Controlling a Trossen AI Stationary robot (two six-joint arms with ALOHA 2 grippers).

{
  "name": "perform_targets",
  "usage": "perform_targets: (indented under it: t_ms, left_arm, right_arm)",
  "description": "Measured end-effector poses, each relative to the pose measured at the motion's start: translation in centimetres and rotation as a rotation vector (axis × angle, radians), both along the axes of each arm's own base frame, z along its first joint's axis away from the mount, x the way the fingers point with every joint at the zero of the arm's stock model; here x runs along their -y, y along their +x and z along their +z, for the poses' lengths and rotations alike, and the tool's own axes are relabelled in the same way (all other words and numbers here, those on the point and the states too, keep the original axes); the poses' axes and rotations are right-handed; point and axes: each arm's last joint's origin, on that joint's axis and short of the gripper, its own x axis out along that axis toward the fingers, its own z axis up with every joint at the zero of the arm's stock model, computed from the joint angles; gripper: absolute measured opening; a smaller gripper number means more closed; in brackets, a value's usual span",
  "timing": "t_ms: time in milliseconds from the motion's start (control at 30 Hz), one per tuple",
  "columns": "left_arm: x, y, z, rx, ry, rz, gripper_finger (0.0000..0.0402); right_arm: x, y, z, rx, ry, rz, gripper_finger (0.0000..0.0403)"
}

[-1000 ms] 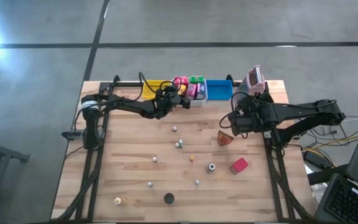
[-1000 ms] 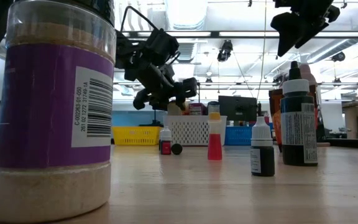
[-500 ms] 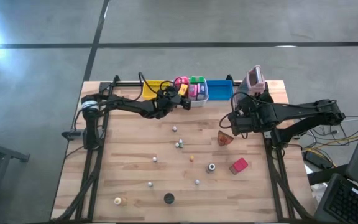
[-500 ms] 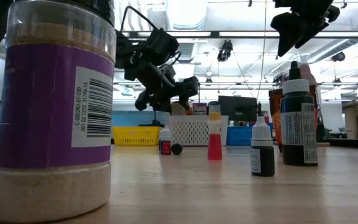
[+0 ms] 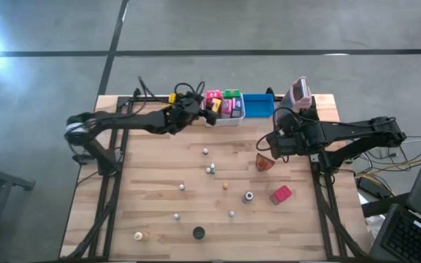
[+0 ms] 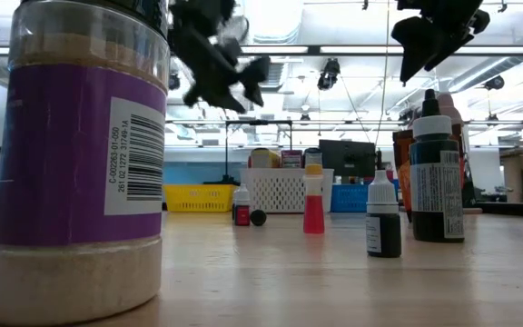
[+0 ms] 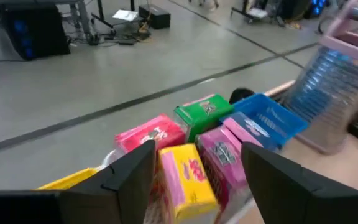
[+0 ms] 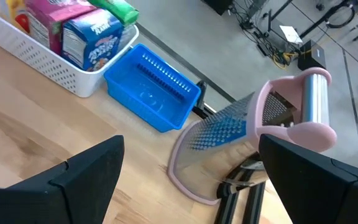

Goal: Pick & Place Kitchen Items
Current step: Put the orange seasoning pack into the blue basket

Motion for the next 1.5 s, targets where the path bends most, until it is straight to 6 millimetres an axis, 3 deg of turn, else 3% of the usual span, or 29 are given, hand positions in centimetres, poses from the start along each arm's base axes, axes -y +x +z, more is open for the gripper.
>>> perform_targets:
  t_ms: [400,733,1000,1267,1500]
  left_arm:
    - [5.3,-5.7,5.6,0.073,0.031,-0.129,0.0223]
    - [7.0,-9.8,8.1,0.12,0.119,-0.195,0.0222]
    - [7.4,-12.7,7.9,0.042,0.062,-0.188,0.0222]
    - [7.8,-14.1,6.6,-0.05,0.043,-0.229,0.0222]
    - [8.1,-15.7,4.2,-0.037,0.099,-0.268,0.0212]
  right_arm:
    - [0.0,0.4,-0.4,-0.015,-0.005,0.025,0.0368]
    - [-0.1,0.6,-0.2,0.023,-0.012,0.023,0.0368]
    - [-0.2,1.8,-0.2,0.121,-0.002,0.033,0.0368]
    - [0.2,2.1,-0.2,0.169,-0.001,-0.005,0.0368]
    - [0.2,2.8,0.7,0.153,0.226,0.127,0.0368]
